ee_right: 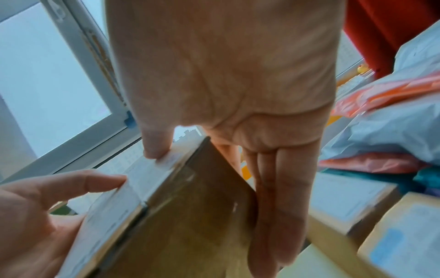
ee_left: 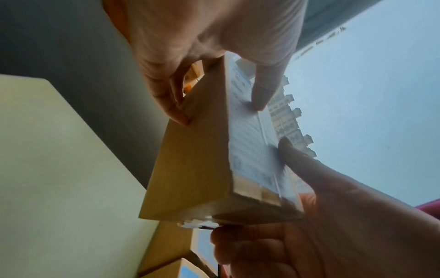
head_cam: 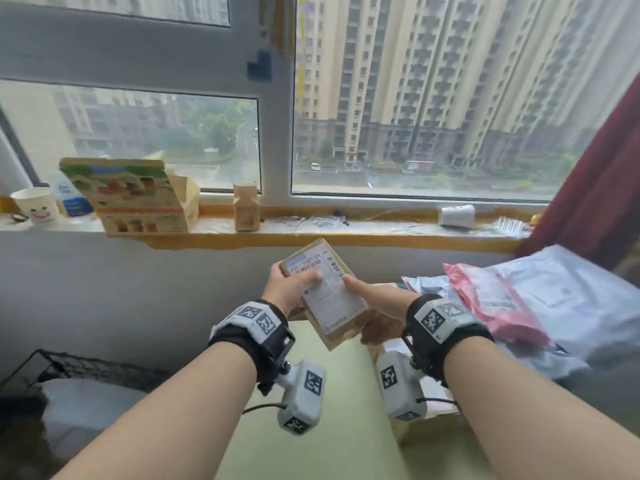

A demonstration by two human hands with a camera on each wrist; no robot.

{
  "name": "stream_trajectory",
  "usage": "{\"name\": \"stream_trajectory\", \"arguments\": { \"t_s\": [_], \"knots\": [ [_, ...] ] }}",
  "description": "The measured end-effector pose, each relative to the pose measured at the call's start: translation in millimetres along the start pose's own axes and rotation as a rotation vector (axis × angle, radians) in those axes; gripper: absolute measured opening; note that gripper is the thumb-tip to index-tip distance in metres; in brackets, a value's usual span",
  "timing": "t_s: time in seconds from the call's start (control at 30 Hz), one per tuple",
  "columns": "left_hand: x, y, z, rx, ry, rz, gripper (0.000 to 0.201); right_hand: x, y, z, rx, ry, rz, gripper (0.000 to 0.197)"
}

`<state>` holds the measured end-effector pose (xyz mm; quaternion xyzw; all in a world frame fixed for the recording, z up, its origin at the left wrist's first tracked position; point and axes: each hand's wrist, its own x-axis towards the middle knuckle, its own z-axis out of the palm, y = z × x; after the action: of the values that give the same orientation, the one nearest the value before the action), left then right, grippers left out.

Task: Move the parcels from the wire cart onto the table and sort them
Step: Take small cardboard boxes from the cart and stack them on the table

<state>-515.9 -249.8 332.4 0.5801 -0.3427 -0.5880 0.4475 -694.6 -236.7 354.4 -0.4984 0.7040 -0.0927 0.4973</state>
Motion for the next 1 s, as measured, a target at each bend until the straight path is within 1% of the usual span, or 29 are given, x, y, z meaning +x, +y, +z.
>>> {"name": "stream_trajectory", "arguments": {
  "t_s": [0.07,0.2,0.3,0.4,0.53,0.63,0.7,0.73,0.8,0.87,0.93,1.0],
  "knots": [
    [10,4,33,0.014,-0.021,-0.005,0.064,5,10,-28,0.057,0.043,0.015,0.090],
    [28,13,90,0.063,-0.054,-0.007,0.063,19,29,-73,0.094,0.062,0.009,0.082],
    [38,15,124,0.089,-0.085,-0.023,0.060,33,43,-95,0.148,0.080,0.040,0.075],
    [48,13,149,0.121,-0.094,-0.051,0.057,45,56,-110,0.153,0.095,0.078,0.072],
    [62,4,165,0.181,-0.068,-0.077,0.058,61,66,-119,0.184,0.069,0.110,0.072],
    [69,-3,169,0.234,-0.052,-0.099,0.051,74,74,-118,0.185,0.061,0.115,0.075],
    [73,-8,171,0.292,-0.070,-0.107,0.048,82,78,-114,0.193,0.068,0.112,0.077],
    [74,-11,172,0.321,-0.081,-0.105,0.047,85,79,-112,0.209,0.066,0.111,0.077],
    [72,-15,173,0.366,-0.108,-0.102,0.045,88,79,-108,0.224,0.066,0.104,0.067],
    [70,-18,175,0.396,-0.107,-0.111,0.042,91,79,-107,0.179,0.079,0.100,0.069],
    [71,-22,176,0.421,-0.108,-0.136,0.050,92,80,-106,0.105,0.096,0.109,0.071],
    [72,-25,175,0.435,-0.097,-0.155,0.054,93,80,-106,0.077,0.105,0.098,0.065]
  ]
}}
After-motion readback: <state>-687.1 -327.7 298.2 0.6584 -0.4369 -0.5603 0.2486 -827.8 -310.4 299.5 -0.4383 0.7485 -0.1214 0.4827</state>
